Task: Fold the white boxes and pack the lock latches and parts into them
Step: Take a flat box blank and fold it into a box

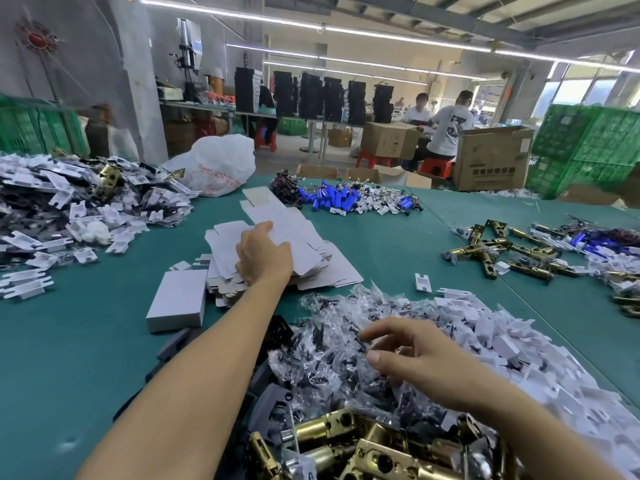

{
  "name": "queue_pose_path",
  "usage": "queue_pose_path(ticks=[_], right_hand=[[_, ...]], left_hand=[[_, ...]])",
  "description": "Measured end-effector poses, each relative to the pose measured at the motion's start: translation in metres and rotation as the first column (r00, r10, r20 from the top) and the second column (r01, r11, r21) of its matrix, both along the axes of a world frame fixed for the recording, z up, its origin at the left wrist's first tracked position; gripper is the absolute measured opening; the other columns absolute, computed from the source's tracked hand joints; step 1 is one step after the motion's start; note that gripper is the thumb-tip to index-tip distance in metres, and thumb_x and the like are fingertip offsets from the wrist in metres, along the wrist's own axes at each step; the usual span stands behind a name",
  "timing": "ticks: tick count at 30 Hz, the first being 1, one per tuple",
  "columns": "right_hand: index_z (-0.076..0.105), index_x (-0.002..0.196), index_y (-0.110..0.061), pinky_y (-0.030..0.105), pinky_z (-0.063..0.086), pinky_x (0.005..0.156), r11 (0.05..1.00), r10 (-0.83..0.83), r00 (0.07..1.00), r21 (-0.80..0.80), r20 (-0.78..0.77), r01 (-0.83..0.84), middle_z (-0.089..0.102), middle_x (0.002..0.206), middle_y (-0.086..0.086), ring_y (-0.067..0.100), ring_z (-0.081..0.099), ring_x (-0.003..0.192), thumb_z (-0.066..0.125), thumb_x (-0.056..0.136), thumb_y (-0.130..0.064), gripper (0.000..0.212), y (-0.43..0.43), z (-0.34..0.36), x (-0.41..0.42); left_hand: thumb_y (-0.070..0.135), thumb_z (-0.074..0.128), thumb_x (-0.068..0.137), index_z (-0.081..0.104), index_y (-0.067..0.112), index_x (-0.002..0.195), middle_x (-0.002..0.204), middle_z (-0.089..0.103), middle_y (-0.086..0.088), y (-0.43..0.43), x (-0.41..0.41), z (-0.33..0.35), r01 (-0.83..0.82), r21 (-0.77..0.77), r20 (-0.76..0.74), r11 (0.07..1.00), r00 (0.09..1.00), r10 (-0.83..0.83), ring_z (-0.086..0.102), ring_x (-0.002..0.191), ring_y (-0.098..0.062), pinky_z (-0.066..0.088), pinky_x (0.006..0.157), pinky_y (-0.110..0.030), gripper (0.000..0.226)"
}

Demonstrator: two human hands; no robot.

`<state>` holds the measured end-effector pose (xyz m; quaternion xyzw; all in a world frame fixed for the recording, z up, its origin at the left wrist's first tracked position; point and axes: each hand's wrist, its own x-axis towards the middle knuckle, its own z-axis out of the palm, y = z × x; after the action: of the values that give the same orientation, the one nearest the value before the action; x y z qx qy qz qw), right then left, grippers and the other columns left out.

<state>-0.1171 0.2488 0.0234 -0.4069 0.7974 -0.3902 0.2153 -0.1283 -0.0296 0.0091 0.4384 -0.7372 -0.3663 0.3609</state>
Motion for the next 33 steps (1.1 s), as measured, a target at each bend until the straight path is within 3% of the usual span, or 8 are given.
queue_pose_path(ticks=[3, 6, 11, 16, 21, 25, 29, 33], right_hand=[[0.062, 0.110, -0.042, 0.018, 0.053, 0.071, 0.999, -0.049, 0.994, 0.018, -0.100, 0.051, 0.068, 0.091, -0.009, -0.001, 0.065, 0.077, 0.065, 0.090, -0.037, 0.021, -0.004, 0.004, 0.004], [0.051, 0.133, -0.038, 0.023, 0.054, 0.077, 0.978, -0.182, 0.978, -0.121, -0.103, 0.169, 0.060, 0.111, -0.008, 0.002, 0.064, 0.083, 0.067, 0.089, -0.036, 0.047, -0.015, 0.016, 0.009], [0.005, 0.154, -0.041, 0.046, 0.032, 0.115, 0.903, -0.318, 0.948, -0.307, -0.013, 0.299, 0.016, 0.161, -0.008, 0.019, 0.028, 0.144, 0.077, 0.064, -0.063, 0.117, -0.029, 0.034, 0.018], [0.000, 0.150, -0.048, 0.042, 0.024, 0.119, 0.831, -0.363, 0.930, -0.429, 0.063, 0.354, 0.014, 0.164, -0.006, 0.018, 0.023, 0.148, 0.088, 0.065, -0.047, 0.122, -0.033, 0.033, 0.025], [0.015, 0.129, -0.076, 0.051, 0.048, 0.100, 0.799, -0.252, 0.941, -0.501, 0.224, 0.333, 0.042, 0.146, 0.004, 0.028, 0.061, 0.118, 0.094, 0.058, -0.034, 0.114, -0.029, 0.033, 0.026], [0.015, 0.127, -0.081, 0.042, 0.052, 0.092, 0.835, -0.115, 0.962, -0.500, 0.249, 0.229, 0.038, 0.143, 0.007, 0.025, 0.067, 0.110, 0.094, 0.049, -0.040, 0.118, -0.023, 0.031, 0.021], [0.017, 0.129, -0.079, 0.022, 0.058, 0.070, 0.867, 0.015, 0.973, -0.488, 0.230, 0.102, 0.048, 0.131, 0.000, 0.011, 0.071, 0.099, 0.095, 0.052, -0.031, 0.119, -0.022, 0.030, 0.019], [0.010, 0.138, -0.071, 0.031, 0.060, 0.081, 0.901, 0.081, 0.992, -0.433, 0.096, -0.031, 0.052, 0.135, -0.001, 0.012, 0.069, 0.107, 0.096, 0.056, -0.022, 0.128, -0.028, 0.034, 0.027]], left_hand=[[0.005, 0.063, 0.093, 0.069, 0.018, 0.119, 0.119, 0.065, -0.006, 0.019, 0.018, 0.009, 0.100, -0.245, -0.241, 0.964, 0.957, -0.161, 0.062, 0.095, -0.019, 0.045, 0.083, -0.027, 0.030], [0.001, 0.067, 0.088, 0.060, 0.016, 0.111, 0.097, 0.068, -0.002, 0.046, 0.042, 0.016, 0.324, -0.459, -0.277, 0.827, 0.833, -0.480, 0.059, 0.063, -0.002, 0.049, 0.060, -0.014, 0.028], [0.017, 0.080, 0.068, 0.039, 0.024, 0.105, 0.069, 0.064, 0.006, 0.083, 0.080, 0.024, 0.678, -0.337, -0.288, 0.654, 0.587, -0.757, 0.058, 0.054, -0.004, 0.046, 0.054, -0.018, 0.055], [0.000, 0.072, 0.069, 0.051, 0.020, 0.094, 0.061, 0.056, 0.002, 0.103, 0.100, 0.027, 0.804, -0.263, -0.298, 0.533, 0.457, -0.838, 0.050, 0.055, -0.009, 0.042, 0.052, -0.025, 0.038], [-0.004, 0.075, 0.074, 0.049, 0.022, 0.099, 0.072, 0.059, -0.011, 0.108, 0.115, 0.028, 0.855, -0.209, -0.296, 0.475, 0.408, -0.864, 0.059, 0.062, -0.016, 0.055, 0.065, -0.048, 0.045], [-0.004, 0.079, 0.073, 0.051, 0.023, 0.098, 0.076, 0.062, 0.002, 0.103, 0.123, 0.025, 0.899, -0.123, -0.308, 0.419, 0.367, -0.878, 0.060, 0.071, -0.013, 0.055, 0.068, -0.039, 0.047], [0.020, 0.092, 0.062, 0.047, 0.036, 0.123, 0.119, 0.064, 0.014, 0.095, 0.127, 0.023, 0.918, -0.054, -0.226, 0.392, 0.371, -0.900, 0.062, 0.117, -0.007, 0.054, 0.096, -0.037, 0.077], [0.013, 0.094, 0.063, 0.031, 0.041, 0.144, 0.141, 0.054, 0.001, 0.088, 0.128, 0.021, 0.954, 0.039, -0.266, 0.296, 0.295, -0.918, 0.058, 0.129, -0.014, 0.055, 0.098, -0.040, 0.106]])
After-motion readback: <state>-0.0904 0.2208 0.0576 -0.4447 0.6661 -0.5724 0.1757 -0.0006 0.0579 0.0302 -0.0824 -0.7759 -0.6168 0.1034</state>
